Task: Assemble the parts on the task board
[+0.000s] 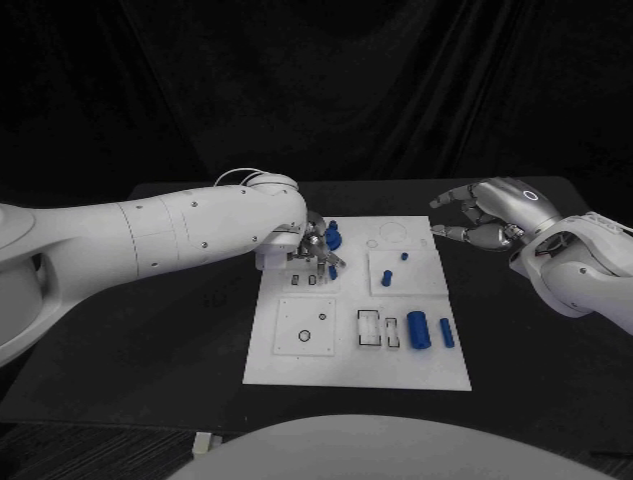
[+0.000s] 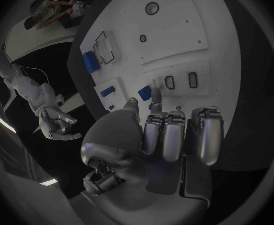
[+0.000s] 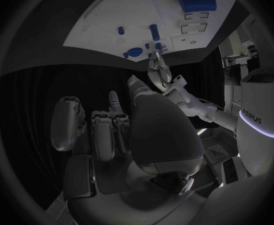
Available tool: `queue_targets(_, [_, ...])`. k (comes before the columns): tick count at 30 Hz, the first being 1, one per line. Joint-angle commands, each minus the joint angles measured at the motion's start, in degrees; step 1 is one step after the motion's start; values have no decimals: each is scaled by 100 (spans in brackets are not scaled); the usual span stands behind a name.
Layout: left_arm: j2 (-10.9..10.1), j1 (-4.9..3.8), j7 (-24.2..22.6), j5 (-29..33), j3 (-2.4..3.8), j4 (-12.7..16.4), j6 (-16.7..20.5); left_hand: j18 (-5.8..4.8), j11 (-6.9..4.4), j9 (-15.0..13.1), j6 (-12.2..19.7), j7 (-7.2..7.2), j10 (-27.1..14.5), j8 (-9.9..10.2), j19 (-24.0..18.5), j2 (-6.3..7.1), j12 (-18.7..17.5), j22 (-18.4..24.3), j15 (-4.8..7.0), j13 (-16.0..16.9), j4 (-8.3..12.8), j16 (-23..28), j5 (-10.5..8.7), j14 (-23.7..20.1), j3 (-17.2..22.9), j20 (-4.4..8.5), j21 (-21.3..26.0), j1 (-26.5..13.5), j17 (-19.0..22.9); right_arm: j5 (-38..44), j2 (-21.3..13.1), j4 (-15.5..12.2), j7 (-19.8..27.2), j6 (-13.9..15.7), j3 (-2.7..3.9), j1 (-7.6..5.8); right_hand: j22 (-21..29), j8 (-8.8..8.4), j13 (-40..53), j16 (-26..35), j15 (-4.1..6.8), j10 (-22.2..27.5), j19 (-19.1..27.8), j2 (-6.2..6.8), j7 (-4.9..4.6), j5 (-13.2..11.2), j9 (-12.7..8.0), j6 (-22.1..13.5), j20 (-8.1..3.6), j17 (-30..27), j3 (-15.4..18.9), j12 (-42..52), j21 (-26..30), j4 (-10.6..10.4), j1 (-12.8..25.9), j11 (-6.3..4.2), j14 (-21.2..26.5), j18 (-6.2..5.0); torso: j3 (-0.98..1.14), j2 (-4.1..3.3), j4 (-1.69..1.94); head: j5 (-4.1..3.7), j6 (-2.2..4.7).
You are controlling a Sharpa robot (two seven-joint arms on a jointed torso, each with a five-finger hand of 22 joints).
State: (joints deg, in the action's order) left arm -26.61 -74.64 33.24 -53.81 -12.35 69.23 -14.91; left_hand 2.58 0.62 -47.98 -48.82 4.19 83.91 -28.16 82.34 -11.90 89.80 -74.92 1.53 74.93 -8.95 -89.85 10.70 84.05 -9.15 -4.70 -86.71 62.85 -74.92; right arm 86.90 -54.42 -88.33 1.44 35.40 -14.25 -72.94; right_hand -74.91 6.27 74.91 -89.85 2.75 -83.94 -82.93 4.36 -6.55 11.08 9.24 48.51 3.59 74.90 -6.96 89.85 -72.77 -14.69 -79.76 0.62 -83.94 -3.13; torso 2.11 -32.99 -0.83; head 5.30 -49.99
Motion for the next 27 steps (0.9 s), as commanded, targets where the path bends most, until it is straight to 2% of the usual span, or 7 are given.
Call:
queue_targets(1, [28,19,-110,4,7,-3,27,-54,-15,-24,-35,-15,609,31,34,4,20,-819,38,1507,26,-15,-9,595,46,10,15,96,-1508,34,4,12,12,44,4,17,-1023,5,1509,-15,-1,-606,-16,-39,6,28,-10,28,-7,1510,6,15,22,25,-18,29,-606,-55,8,6,3,-17,-1])
queue_targets(6, [70,33,-118,4,7,-24,14,-47,-22,-63,-48,-23,609,69,9,1,20,-798,44,1507,81,-15,10,595,107,15,30,153,-1508,34,18,30,17,41,4,31,-1023,5,1509,-15,-1,-606,-16,-39,6,28,-10,28,-7,1510,6,15,22,25,-18,29,-606,-55,11,3,3,-24,-1])
queue_targets(9, [109,37,-121,4,7,-45,12,-40,-29,-112,-51,-31,609,141,-15,-4,20,-779,50,1507,153,-15,160,595,205,21,49,218,-1508,34,22,33,18,34,4,35,-1023,5,1509,-15,-1,-606,-16,-39,6,28,-10,28,-7,1510,6,15,22,25,-18,29,-606,-55,10,-1,8,-23,-1])
queue_targets(14, [164,44,-107,4,7,-89,-13,-39,-30,-116,-51,-31,609,147,-21,-3,20,-775,50,1507,159,-15,167,595,212,22,52,222,-1508,34,26,22,24,31,4,39,-1021,4,1509,-15,-2,-606,-12,-40,5,29,-12,31,-7,1510,6,15,31,27,-19,30,-606,-57,8,-7,-15,-22,-1])
queue_targets(21, [186,71,-60,4,7,-129,-61,-39,-35,-146,-58,-38,609,189,-20,7,20,-777,55,1507,216,-15,187,595,273,26,56,270,-1508,34,7,12,17,22,4,40,-1021,4,1509,-15,-2,-606,-12,-40,5,29,-12,31,-7,1510,6,15,31,27,-19,30,-606,-57,11,-3,6,-62,-1])
queue_targets(27, [189,111,9,4,7,-151,-124,-37,-57,-228,-83,-63,609,307,-20,23,20,-782,75,1507,427,-15,264,595,510,45,69,457,-1508,34,7,13,6,8,4,40,-1020,4,1509,-15,-2,-606,-11,-44,4,31,-13,37,-6,1510,5,15,34,31,-22,31,-606,-58,20,3,5,-63,-1])
